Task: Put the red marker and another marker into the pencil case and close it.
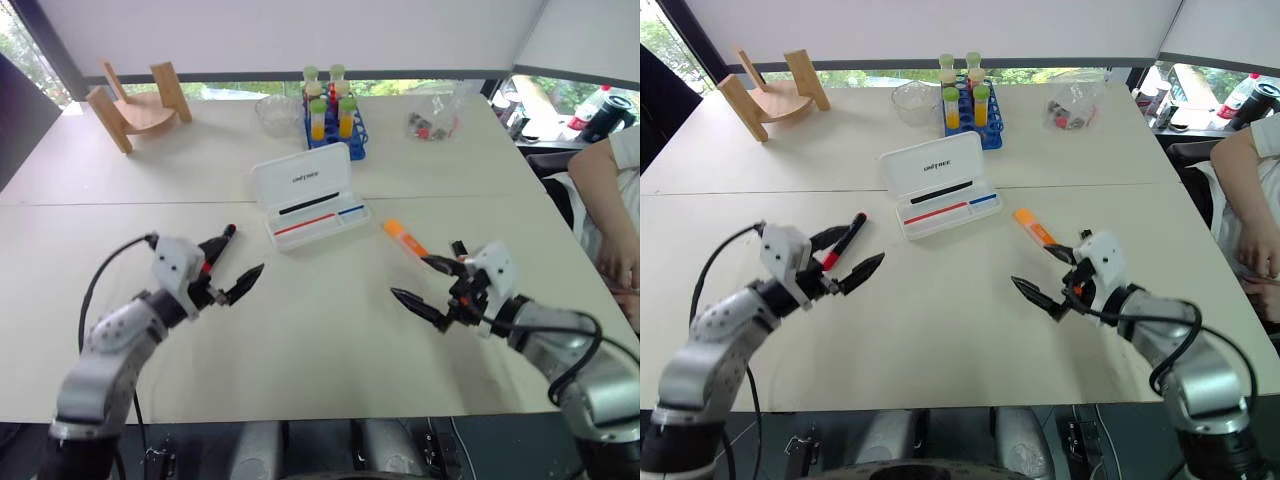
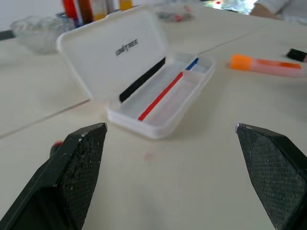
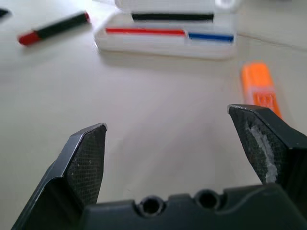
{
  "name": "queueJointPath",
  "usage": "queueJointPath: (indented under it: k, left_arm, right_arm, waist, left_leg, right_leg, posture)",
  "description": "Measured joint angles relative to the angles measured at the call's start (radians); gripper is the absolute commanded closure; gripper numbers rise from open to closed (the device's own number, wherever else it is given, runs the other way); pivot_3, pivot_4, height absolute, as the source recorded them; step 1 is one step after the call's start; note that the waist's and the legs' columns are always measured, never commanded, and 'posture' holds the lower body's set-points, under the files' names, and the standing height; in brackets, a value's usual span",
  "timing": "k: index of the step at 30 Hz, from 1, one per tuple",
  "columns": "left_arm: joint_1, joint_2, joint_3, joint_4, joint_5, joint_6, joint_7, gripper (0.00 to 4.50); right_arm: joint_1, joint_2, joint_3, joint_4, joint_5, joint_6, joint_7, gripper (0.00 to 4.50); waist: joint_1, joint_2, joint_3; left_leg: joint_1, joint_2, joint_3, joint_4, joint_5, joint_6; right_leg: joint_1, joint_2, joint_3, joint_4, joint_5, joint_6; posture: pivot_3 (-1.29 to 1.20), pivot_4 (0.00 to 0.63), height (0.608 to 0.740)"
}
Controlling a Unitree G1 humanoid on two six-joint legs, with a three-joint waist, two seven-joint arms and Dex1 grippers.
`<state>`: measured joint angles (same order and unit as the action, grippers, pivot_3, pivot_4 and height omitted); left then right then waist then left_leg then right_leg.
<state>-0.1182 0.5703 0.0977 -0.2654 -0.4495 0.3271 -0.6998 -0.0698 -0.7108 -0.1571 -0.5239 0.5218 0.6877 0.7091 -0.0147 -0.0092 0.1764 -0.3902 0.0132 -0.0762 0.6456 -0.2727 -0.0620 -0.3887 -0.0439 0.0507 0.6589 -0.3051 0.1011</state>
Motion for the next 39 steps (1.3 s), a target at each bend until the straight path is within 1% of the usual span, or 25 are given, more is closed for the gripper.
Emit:
queueJointPath:
  k: [3, 7, 13, 18, 23, 24, 26, 29, 33, 34, 39]
  left_arm:
    - [-0.128, 0.001, -0.078, 0.170, 0.018, -0.008, -0.113, 0.07]
    - [-0.300, -0.019, -0.149, 0.377, 0.078, -0.068, -0.214, 0.07]
    - [-0.528, -0.122, -0.227, 0.721, 0.174, -0.202, -0.326, 0.07]
    - [-0.624, -0.197, -0.274, 0.910, 0.236, -0.278, -0.389, 0.07]
    - [-0.681, -0.227, -0.287, 1.042, 0.301, -0.331, -0.399, 0.07]
    - [-0.695, -0.232, -0.288, 1.071, 0.315, -0.337, -0.397, 0.30]
    - [-0.720, -0.247, -0.291, 1.121, 0.339, -0.344, -0.385, 0.91]
    - [-0.750, -0.250, -0.290, 1.153, 0.359, -0.332, -0.392, 2.35]
    - [-0.740, -0.234, -0.280, 1.132, 0.359, -0.304, -0.430, 4.31]
    - [-0.727, -0.223, -0.279, 1.108, 0.355, -0.293, -0.446, 4.42]
    - [-0.596, -0.119, -0.284, 0.878, 0.318, -0.225, -0.612, 4.42]
  right_arm:
    - [-0.073, -0.059, -0.012, 0.001, 0.050, 0.060, 0.036, 0.00]
    - [-0.164, -0.081, -0.013, 0.025, 0.056, 0.068, 0.048, 0.00]
    - [-0.205, -0.077, -0.010, 0.037, 0.051, 0.067, 0.024, 0.00]
    - [-0.194, -0.072, -0.017, 0.024, 0.052, 0.067, -0.008, 0.00]
    - [-0.168, -0.072, -0.024, 0.017, 0.052, 0.067, -0.032, 0.00]
    - [-0.167, -0.072, -0.027, 0.017, 0.051, 0.067, -0.038, 0.00]
    - [-0.167, -0.072, -0.029, 0.016, 0.051, 0.066, -0.048, 0.00]
    - [-0.169, -0.068, -0.029, 0.016, 0.050, 0.063, -0.064, 0.00]
    - [-0.186, -0.063, -0.028, 0.016, 0.049, 0.061, -0.075, 0.00]
    - [-0.191, -0.063, -0.028, 0.016, 0.049, 0.061, -0.075, 0.00]
    - [-0.217, -0.064, -0.024, 0.026, 0.045, 0.060, -0.072, 0.00]
  waist:
    - [0.001, 0.000, 0.000]
    - [0.001, -0.001, 0.001]
    - [0.003, -0.001, 0.001]
    - [-0.001, -0.001, 0.001]
    - [-0.001, -0.001, 0.001]
    - [0.000, -0.001, 0.001]
    - [0.001, -0.001, 0.001]
    - [0.001, -0.001, 0.001]
    - [-0.002, -0.001, 0.001]
    - [-0.003, -0.001, 0.001]
    - [-0.008, 0.000, 0.001]
  left_leg:
    - [-0.001, 0.000, -0.001, 0.000, -0.001, 0.002]
    - [-0.003, 0.000, -0.002, -0.001, -0.001, 0.002]
    - [-0.003, -0.002, -0.002, 0.001, -0.001, 0.002]
    - [-0.004, -0.002, -0.002, 0.000, -0.001, 0.002]
    - [-0.003, -0.002, -0.002, 0.001, -0.001, 0.002]
    - [-0.003, -0.002, -0.002, 0.002, -0.001, 0.002]
    - [-0.003, -0.002, -0.002, 0.002, -0.001, 0.002]
    - [-0.003, -0.002, -0.002, 0.002, -0.001, 0.002]
    - [-0.003, -0.002, -0.002, 0.002, -0.001, 0.002]
    - [-0.003, -0.002, -0.002, 0.001, -0.001, 0.002]
    - [-0.003, -0.001, -0.002, 0.000, -0.001, 0.002]
  right_leg:
    - [-0.001, 0.000, -0.001, 0.000, 0.000, 0.001]
    - [-0.002, 0.000, -0.002, 0.000, 0.000, 0.001]
    - [-0.002, -0.001, -0.002, 0.000, 0.000, 0.002]
    - [-0.003, -0.001, -0.002, 0.001, 0.000, 0.002]
    - [-0.003, -0.001, -0.002, 0.002, 0.000, 0.002]
    - [-0.003, -0.001, -0.002, 0.003, 0.000, 0.002]
    - [-0.003, -0.001, -0.002, 0.003, 0.000, 0.002]
    - [-0.003, -0.001, -0.002, 0.003, 0.000, 0.003]
    - [-0.003, -0.001, -0.002, 0.003, 0.000, 0.003]
    - [-0.003, -0.001, -0.001, 0.004, -0.001, 0.003]
    - [-0.004, 0.000, -0.001, 0.004, -0.001, 0.002]
  posture:
    - [0.00, 0.150, 0.740]
    - [0.00, 0.150, 0.740]
    - [0.00, 0.150, 0.740]
    - [0.00, 0.150, 0.740]
    - [0.00, 0.150, 0.740]
    - [0.00, 0.150, 0.740]
    - [0.00, 0.150, 0.740]
    - [0.00, 0.150, 0.740]
    - [0.00, 0.150, 0.740]
    - [0.00, 0.150, 0.740]
    - [0.00, 0.150, 0.740]
